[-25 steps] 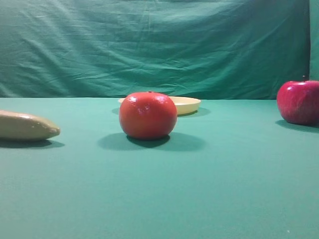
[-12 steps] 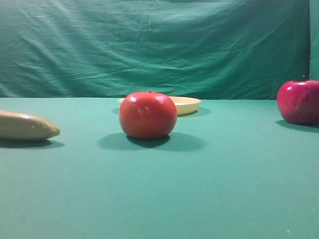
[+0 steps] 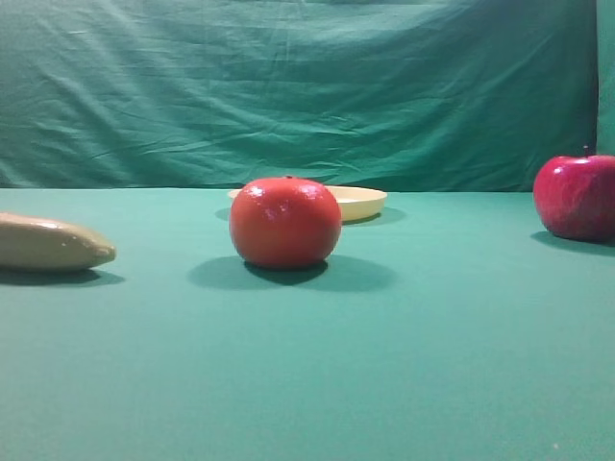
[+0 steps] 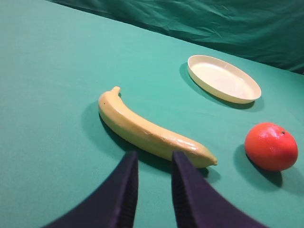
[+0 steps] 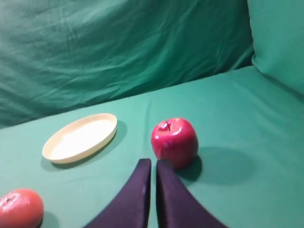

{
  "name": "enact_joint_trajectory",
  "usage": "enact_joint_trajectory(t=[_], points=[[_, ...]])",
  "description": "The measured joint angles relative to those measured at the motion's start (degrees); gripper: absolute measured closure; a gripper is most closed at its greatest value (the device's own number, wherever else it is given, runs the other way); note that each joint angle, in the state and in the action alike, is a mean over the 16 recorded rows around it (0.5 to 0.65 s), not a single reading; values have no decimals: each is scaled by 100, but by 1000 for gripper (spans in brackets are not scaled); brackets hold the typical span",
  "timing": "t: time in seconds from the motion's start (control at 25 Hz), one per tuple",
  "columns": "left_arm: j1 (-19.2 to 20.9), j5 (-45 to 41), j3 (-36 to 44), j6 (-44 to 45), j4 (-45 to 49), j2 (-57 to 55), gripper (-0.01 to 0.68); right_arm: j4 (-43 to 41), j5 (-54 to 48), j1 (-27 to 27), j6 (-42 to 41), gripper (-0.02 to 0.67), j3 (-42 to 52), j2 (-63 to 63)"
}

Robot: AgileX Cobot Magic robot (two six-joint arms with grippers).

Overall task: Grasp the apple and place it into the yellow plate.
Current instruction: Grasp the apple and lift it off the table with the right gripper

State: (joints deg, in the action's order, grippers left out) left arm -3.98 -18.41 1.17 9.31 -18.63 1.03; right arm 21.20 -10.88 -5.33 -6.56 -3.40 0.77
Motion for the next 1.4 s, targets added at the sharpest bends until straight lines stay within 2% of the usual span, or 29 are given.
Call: enact_joint_trajectory(t=[0.52,1.0,1.2,1.4], points=[[0,0,0,0,0,0,516,-67,-554,0,-1465,649,-1624,1785],[0,0,0,0,0,0,516,185,38,0,-1811,649,-2134,3015],[0,0,0,0,0,0,516,245,-502,0,-2037,649,-2674,3730],[0,0,0,0,0,0,516,111,-1538,0,-2129,649,-3518,4832]])
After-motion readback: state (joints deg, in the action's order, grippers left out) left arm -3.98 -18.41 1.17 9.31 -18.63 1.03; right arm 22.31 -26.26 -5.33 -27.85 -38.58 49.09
